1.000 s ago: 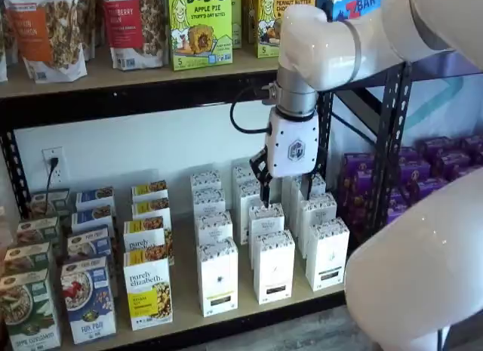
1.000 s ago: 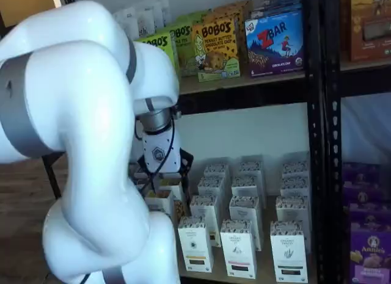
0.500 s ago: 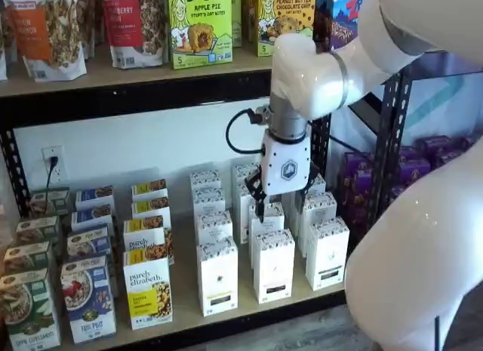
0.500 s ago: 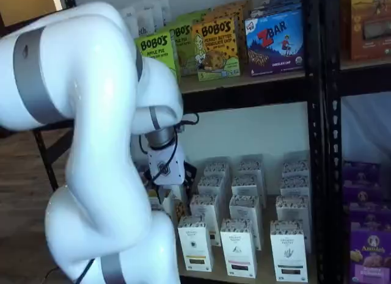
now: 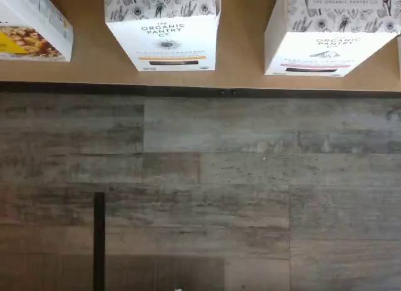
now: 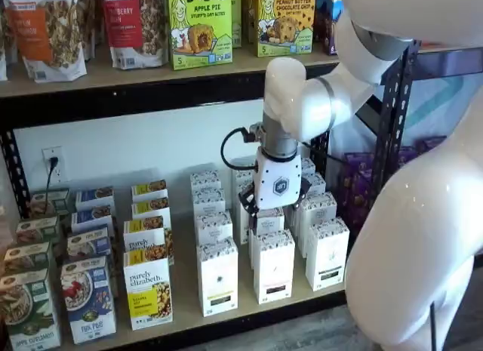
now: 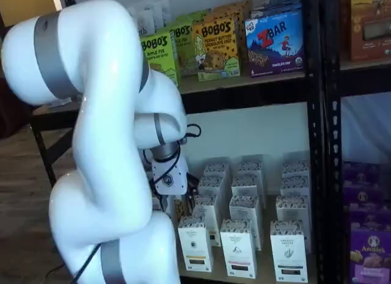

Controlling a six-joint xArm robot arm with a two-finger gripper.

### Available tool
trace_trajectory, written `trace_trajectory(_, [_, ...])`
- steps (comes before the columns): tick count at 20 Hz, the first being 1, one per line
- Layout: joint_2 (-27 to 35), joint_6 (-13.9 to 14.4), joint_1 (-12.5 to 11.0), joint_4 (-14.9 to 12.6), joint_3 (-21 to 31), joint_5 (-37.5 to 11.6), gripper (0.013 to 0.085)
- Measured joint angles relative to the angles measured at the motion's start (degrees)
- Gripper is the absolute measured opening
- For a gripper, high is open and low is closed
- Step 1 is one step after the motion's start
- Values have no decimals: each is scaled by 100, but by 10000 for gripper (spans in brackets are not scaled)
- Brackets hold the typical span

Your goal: Pick up the white box with a yellow strip in the middle, on the bottom shelf, the fourth box from the left

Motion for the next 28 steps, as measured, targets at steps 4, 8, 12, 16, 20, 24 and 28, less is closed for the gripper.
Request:
trace_trajectory(4, [263,-27,19,55,-38,-284,850])
trace_trajectory(8, [642,19,56,41,-145,-563,850])
trace_trajectory(12, [987,17,98,86,-240,-845,850])
trace_trajectory(16, [1356,53,160,109,-358,-1145,850])
trace_trajectory(20, [1796,239,238,-13,-551,-1363,850])
trace_trajectory(24, [2177,409,279,-150,-737,-1553,850])
trace_trajectory(28, [2557,525,300,-249,-950,-1697,850])
